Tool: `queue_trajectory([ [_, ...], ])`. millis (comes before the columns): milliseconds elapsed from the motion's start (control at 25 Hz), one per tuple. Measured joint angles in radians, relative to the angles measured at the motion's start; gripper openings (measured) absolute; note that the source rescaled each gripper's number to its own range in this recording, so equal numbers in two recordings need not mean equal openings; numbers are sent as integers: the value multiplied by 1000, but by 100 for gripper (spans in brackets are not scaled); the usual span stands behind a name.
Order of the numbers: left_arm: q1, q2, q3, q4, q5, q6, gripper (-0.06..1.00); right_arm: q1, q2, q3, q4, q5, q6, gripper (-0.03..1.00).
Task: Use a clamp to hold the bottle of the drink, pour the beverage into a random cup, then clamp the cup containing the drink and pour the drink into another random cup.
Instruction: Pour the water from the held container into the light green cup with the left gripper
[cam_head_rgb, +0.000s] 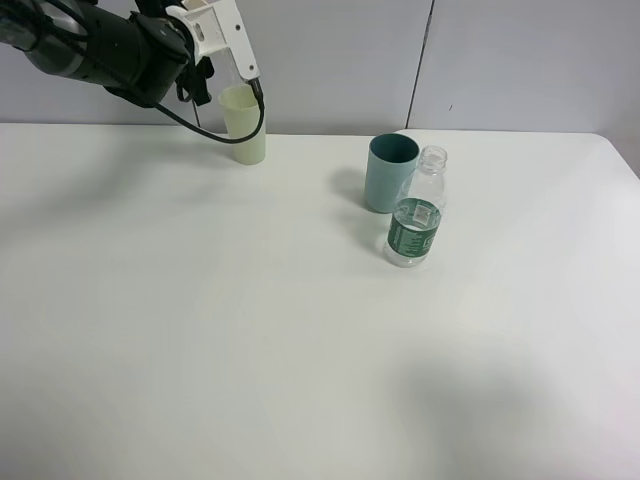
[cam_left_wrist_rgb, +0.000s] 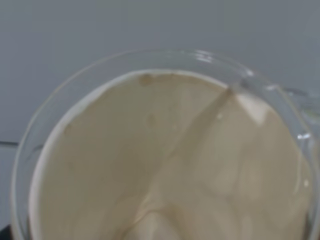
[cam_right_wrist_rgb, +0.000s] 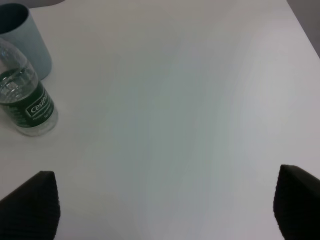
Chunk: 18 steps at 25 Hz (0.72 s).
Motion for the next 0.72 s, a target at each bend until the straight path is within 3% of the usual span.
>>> queue_trajectory([
  [480,0,0,0,67,-7,0,5,0,0,0,0,0,0,66],
  [720,0,20,-2,114,-70,0,5,0,0,0,0,0,0,66],
])
